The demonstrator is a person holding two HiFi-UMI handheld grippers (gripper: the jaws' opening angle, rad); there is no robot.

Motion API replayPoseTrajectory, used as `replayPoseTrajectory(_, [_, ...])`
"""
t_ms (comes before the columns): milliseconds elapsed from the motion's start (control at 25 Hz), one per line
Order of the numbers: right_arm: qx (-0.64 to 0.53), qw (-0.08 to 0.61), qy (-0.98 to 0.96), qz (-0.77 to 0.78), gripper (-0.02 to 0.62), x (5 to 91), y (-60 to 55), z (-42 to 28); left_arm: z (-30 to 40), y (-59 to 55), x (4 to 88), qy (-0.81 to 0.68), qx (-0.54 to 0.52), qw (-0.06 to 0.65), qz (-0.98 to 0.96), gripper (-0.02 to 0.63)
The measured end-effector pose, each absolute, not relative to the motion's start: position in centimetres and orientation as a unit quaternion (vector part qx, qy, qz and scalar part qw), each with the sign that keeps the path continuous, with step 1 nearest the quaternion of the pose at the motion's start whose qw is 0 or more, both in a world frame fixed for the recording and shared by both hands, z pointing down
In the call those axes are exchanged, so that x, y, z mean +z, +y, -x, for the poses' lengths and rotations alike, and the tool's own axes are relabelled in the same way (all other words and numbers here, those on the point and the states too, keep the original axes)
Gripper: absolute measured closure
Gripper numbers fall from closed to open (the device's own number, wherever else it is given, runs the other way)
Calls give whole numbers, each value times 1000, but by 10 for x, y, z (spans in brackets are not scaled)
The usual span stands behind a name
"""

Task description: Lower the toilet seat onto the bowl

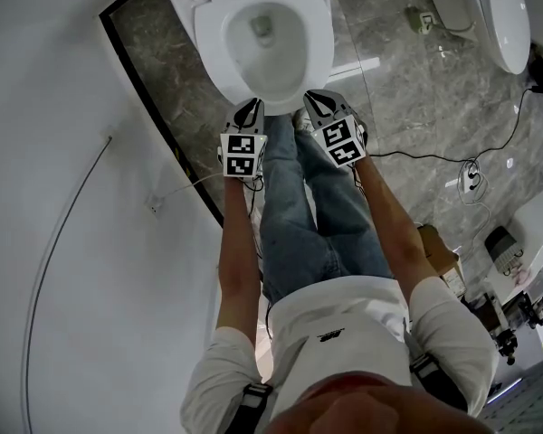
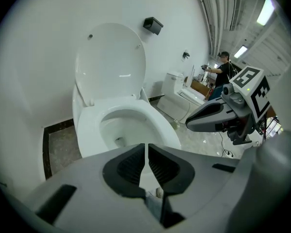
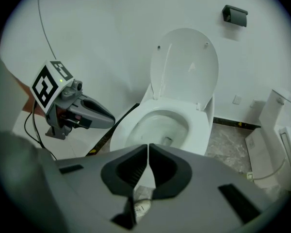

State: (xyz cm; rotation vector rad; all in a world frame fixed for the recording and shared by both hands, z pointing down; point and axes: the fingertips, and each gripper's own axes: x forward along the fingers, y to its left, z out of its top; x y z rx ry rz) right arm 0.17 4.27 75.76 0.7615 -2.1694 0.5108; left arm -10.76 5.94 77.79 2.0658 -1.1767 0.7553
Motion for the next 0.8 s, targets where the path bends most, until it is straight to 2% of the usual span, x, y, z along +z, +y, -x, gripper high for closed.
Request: replayPoseTrajectory(800, [148,256,-894,-336,566,635,2,20,107,13,656,-501,200,216,-814,577])
